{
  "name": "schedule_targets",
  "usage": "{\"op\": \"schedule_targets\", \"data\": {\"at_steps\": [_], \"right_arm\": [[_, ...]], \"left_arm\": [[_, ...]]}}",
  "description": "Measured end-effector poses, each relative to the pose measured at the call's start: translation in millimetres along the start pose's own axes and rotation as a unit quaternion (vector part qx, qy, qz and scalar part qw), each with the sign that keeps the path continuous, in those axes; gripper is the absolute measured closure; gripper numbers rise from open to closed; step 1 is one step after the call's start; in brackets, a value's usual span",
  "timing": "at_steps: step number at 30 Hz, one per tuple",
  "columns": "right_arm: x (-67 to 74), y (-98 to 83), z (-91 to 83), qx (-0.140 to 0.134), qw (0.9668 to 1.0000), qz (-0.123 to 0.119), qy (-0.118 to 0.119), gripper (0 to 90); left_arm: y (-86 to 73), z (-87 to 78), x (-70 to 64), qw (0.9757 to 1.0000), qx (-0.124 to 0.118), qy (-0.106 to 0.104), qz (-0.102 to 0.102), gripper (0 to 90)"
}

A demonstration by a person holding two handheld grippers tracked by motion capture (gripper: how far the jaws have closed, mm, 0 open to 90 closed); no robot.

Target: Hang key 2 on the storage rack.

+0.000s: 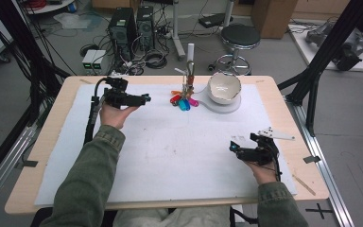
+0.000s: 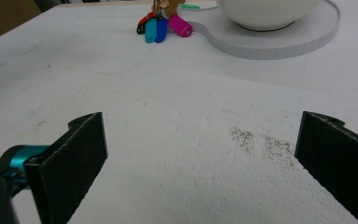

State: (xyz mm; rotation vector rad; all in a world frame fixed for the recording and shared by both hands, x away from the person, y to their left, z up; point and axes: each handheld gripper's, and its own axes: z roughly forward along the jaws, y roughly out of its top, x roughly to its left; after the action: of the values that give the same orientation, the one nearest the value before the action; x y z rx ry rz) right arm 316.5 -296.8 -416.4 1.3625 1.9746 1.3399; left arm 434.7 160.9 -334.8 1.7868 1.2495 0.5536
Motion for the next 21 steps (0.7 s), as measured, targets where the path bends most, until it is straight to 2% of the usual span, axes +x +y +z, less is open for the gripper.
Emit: {"op": "schedule_targets", "data": {"at_steps": [5, 10, 14, 17, 21], "right_arm": [[-0.3, -0.1, -0.4, -0.001, 1.0000, 0.000, -0.002, 1.4], [-0.2, -0.1, -0.5, 0.000, 1.0000, 0.001, -0.001, 1.4], [0.0, 0.0, -0.7, -0.001, 1.0000, 0.002, -0.002, 1.4], [0.3, 0.0, -0.7, -0.001, 1.0000, 0.001, -0.002, 1.4], [0.5, 0.1, -0.4, 0.000, 1.0000, 0.000, -0.002, 1.4]], "left_arm": [[-11.3, -13.6, 3.3, 0.9999, -0.014, 0.005, -0.004, 1.6], [-26.4, -27.9, 8.9, 0.9999, -0.012, 0.010, -0.003, 1.6], [-36.5, -41.1, 13.0, 0.9996, -0.026, 0.011, -0.003, 1.6], [-43.8, -46.7, 16.1, 0.9994, -0.033, 0.004, -0.005, 1.6], [-53.4, -53.6, 18.4, 0.9988, -0.049, 0.007, 0.000, 1.6]]}}
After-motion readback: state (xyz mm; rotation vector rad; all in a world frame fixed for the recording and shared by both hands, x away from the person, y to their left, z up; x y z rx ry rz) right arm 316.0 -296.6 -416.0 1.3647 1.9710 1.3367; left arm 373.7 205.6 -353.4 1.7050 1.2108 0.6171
